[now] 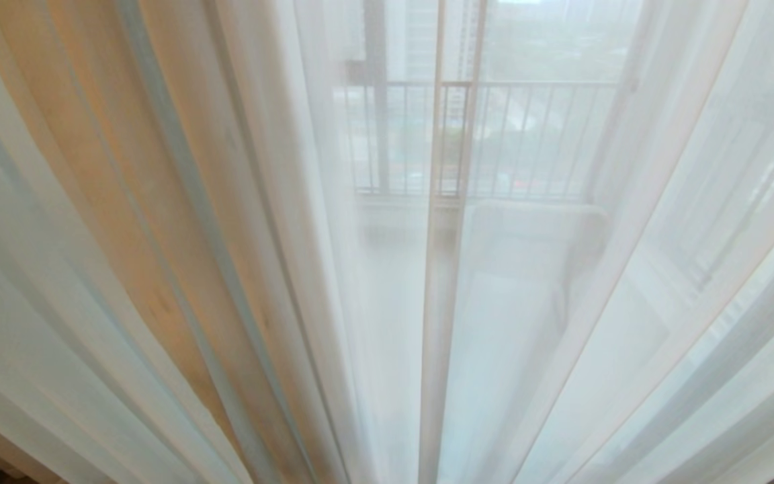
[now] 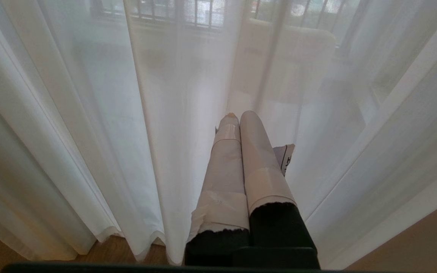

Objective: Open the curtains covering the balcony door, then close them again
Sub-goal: Pull the inner curtains open on both sides

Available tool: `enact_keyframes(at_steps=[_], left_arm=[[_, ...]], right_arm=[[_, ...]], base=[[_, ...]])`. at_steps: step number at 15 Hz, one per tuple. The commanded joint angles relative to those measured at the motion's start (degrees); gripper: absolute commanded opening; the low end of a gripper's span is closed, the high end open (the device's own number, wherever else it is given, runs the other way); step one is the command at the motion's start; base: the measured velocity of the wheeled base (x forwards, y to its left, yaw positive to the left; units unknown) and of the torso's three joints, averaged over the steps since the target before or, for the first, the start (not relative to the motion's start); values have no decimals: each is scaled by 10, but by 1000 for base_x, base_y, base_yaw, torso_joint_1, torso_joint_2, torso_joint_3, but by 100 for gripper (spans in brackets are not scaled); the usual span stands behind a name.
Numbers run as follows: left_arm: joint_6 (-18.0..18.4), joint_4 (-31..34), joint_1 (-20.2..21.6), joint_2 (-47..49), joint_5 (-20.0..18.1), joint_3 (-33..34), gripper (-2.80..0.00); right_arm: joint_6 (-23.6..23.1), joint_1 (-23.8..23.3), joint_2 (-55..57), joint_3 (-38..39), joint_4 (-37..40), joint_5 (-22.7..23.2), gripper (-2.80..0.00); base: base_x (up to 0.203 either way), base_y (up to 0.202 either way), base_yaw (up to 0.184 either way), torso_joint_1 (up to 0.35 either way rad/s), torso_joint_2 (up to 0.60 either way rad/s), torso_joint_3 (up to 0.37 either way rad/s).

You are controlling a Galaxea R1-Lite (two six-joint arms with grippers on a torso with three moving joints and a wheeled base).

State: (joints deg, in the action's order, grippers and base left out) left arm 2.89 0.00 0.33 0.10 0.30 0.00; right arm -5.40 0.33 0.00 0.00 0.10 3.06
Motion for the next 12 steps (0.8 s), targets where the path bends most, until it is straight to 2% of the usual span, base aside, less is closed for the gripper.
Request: enact_keyframes(at_steps=[1, 12], left_arm=[[0, -1, 0, 0, 0, 0, -280], [1, -1, 0, 0, -2, 0, -280]], right_arm=[[0, 0, 0, 0, 0, 1, -280], [0, 0, 0, 0, 0, 1, -280]], base=[[0, 0, 0, 0, 0, 0], [0, 0, 0, 0, 0, 0]])
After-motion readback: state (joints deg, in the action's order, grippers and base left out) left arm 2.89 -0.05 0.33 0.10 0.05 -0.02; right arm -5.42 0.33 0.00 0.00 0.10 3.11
